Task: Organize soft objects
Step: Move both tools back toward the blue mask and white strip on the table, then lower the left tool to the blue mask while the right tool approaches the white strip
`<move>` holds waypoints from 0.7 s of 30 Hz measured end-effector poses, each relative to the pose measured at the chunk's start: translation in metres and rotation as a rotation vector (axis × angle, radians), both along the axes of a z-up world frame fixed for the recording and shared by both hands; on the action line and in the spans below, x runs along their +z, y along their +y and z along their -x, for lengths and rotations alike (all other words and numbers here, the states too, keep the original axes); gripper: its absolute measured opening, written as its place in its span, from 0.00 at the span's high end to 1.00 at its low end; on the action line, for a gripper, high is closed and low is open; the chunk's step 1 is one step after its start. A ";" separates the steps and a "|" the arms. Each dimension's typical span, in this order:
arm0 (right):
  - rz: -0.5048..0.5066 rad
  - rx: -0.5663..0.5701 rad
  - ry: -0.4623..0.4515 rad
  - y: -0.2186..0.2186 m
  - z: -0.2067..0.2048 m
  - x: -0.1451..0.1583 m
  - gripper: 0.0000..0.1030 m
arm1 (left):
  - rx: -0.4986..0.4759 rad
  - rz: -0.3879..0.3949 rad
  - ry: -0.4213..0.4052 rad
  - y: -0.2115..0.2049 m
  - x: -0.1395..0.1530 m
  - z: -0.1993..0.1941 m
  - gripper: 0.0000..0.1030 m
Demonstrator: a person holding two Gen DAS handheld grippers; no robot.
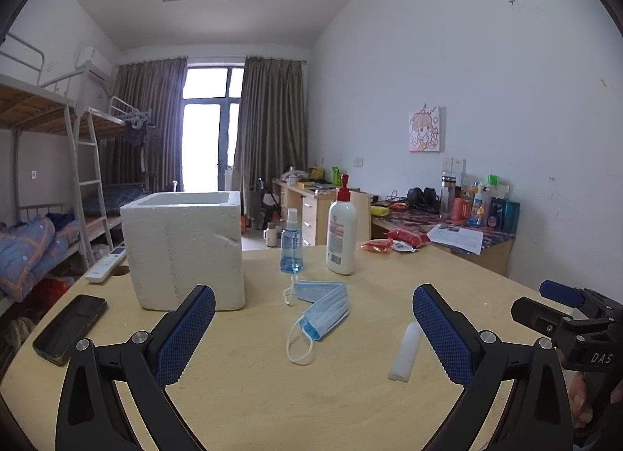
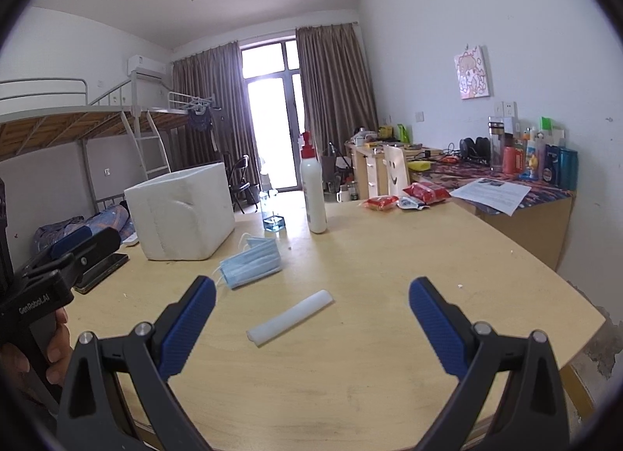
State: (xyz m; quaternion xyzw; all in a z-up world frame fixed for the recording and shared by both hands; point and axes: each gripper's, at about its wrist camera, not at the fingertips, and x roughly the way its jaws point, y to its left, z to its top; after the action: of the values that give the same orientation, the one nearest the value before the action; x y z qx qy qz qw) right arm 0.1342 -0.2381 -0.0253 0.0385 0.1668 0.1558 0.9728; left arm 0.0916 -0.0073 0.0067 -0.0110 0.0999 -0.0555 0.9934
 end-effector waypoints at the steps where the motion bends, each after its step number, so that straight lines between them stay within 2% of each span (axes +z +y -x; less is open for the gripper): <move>1: -0.001 0.000 0.003 -0.001 -0.001 -0.001 0.02 | -0.002 -0.003 0.002 -0.001 0.000 -0.001 0.01; 11: 0.018 0.024 0.026 0.007 -0.009 -0.004 0.02 | -0.008 -0.037 0.029 -0.003 -0.001 -0.011 0.01; 21: 0.015 0.050 0.091 0.013 -0.028 -0.011 0.02 | -0.015 -0.042 0.112 0.005 -0.002 -0.041 0.01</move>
State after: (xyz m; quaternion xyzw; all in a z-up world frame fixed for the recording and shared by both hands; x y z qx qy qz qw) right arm 0.1623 -0.2253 -0.0363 0.0340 0.2129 0.1770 0.9603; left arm 0.1331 -0.0026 0.0043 0.0073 0.1564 -0.0603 0.9858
